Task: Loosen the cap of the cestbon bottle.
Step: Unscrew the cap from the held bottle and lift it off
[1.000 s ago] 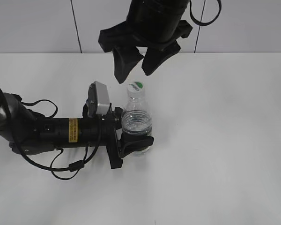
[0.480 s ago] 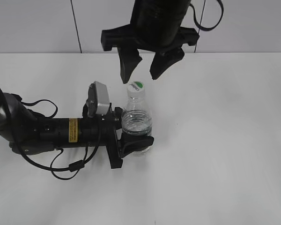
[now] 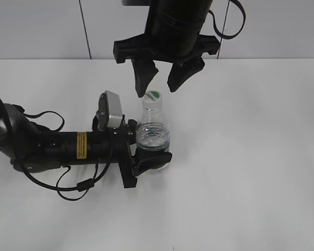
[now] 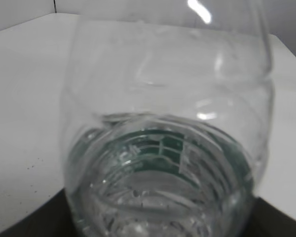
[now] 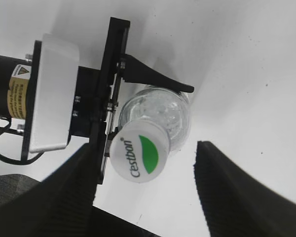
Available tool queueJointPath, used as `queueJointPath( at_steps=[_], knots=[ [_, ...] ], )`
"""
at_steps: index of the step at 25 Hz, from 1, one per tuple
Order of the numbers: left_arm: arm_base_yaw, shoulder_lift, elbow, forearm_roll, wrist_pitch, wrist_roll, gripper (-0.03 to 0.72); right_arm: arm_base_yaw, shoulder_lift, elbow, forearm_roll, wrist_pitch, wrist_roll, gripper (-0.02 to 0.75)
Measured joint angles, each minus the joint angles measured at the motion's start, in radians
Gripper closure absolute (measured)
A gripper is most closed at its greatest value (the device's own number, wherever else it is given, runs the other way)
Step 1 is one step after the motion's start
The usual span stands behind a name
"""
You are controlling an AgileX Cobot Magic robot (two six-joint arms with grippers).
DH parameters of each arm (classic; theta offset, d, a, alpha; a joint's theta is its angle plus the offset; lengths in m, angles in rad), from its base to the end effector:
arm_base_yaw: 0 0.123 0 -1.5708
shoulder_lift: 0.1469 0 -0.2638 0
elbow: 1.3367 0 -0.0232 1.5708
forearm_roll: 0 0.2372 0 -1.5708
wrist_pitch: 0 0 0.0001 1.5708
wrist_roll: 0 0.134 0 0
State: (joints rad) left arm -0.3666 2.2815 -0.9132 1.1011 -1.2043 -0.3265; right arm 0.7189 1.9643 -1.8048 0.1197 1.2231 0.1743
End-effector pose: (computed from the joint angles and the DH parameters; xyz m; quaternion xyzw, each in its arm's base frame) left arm 0.2938 -0.2323 0.0450 0.4818 0.6158 -0.4139 0.4662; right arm 0.2989 0.2816 0.2271 -0.2539 0.9557 0.1119 0.0983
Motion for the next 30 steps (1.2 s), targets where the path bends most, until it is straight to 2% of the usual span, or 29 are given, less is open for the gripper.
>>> queueJointPath(
  at_steps=[9,15,19,25,30],
  knots=[
    [0.0,0.0,0.0,0.001,0.0,0.0,0.276,0.0,0.038,0.0,0.034,0.0,-0.031,0.267],
    [0.0,0.0,0.0,0.001,0.0,0.0,0.276,0.0,0.038,0.0,0.012,0.0,-0.04,0.269],
    [0.0,0.0,0.0,0.001,0.0,0.0,0.276,0.0,0.038,0.0,0.009,0.0,-0.051,0.316],
    [0.0,0.0,0.0,0.001,0.0,0.0,0.276,0.0,0.038,0.0,0.012,0.0,-0.087,0.438],
    [0.0,0.0,0.0,0.001,0.0,-0.001,0.276,0.0,0.038,0.0,0.016,-0.001,-0.167,0.444]
  ],
)
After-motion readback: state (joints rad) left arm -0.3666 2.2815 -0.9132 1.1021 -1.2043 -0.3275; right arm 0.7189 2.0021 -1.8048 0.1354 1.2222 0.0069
